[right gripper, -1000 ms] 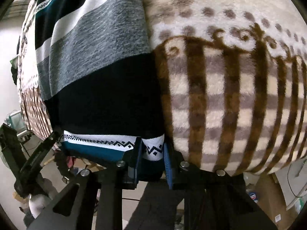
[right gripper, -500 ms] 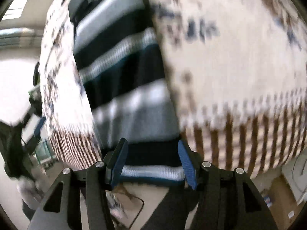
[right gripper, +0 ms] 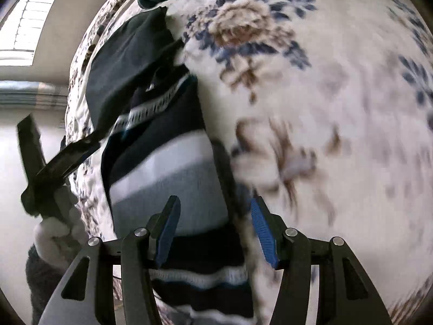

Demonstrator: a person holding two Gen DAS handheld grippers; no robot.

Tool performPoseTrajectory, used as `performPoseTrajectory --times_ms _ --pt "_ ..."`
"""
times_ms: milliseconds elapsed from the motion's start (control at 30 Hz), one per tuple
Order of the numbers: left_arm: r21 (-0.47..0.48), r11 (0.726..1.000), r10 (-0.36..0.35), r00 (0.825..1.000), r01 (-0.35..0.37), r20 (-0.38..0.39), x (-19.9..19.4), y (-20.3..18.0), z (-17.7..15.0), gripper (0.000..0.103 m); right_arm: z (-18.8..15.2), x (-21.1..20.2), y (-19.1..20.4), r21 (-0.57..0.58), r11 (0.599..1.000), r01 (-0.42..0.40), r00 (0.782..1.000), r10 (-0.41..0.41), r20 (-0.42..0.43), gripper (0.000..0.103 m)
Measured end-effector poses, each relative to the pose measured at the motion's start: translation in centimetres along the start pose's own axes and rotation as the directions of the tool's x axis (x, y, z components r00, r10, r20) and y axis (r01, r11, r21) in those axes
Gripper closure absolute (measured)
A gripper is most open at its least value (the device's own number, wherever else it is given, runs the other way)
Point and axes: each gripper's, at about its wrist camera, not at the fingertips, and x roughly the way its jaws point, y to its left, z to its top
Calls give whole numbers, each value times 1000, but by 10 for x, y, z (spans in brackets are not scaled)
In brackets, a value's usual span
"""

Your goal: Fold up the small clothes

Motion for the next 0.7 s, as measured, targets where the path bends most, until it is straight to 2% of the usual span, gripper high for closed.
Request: performPoseTrajectory --times_ms 33,100,133,167,233,267,300,367,433,467,533,600,633,700 --pt "18 1000 12 1000 -12 -24 12 0 6 38 14 7 2 -12 1000 10 1000 -10 -4 46" --pt "52 992 117 990 -113 -76 39 5 12 37 30 22 3 -22 1000 13 1000 -13 -16 46" --pt "50 989 143 986 -139 -89 46 10 14 37 39 31 3 -21 1000 15 1000 -15 -26 46" --pt "5 992 122 990 -122 -70 45 20 16 37 46 35 3 -20 1000 15 999 -16 -30 46" --pt "-77 984 158 987 -160 -24 36 36 17 40 59 45 3 -18 1000 16 999 -16 -37 46" --pt "-134 981 145 989 -144 0 29 46 16 40 64 49 3 -14 1000 13 999 -13 -39 46" --pt "-173 981 95 995 -90 17 25 52 16 40 69 51 4 -8 1000 4 999 -5 -39 46" --pt "-209 976 -52 997 64 62 15 55 13 38 80 60 6 -2 1000 -21 999 21 -42 46" --pt "-159 975 -146 986 157 77 11 45 13 38 91 71 8 5 999 -51 998 51 -32 46" --pt "-112 976 -182 982 187 53 13 35 13 38 97 76 10 5 998 -64 998 64 -26 46" --pt "-25 983 -183 983 183 -4 23 18 12 38 111 87 17 -2 997 -82 997 82 -7 46" --pt "118 989 -82 995 88 -52 40 0 8 41 121 94 28 -46 994 -101 995 101 4 46" --pt "169 984 -44 997 54 -62 48 -5 7 49 129 104 40 -92 992 -91 996 90 -14 46" --pt "171 985 -21 996 35 -81 59 -4 12 49 139 118 58 -170 985 -22 999 17 -30 47"
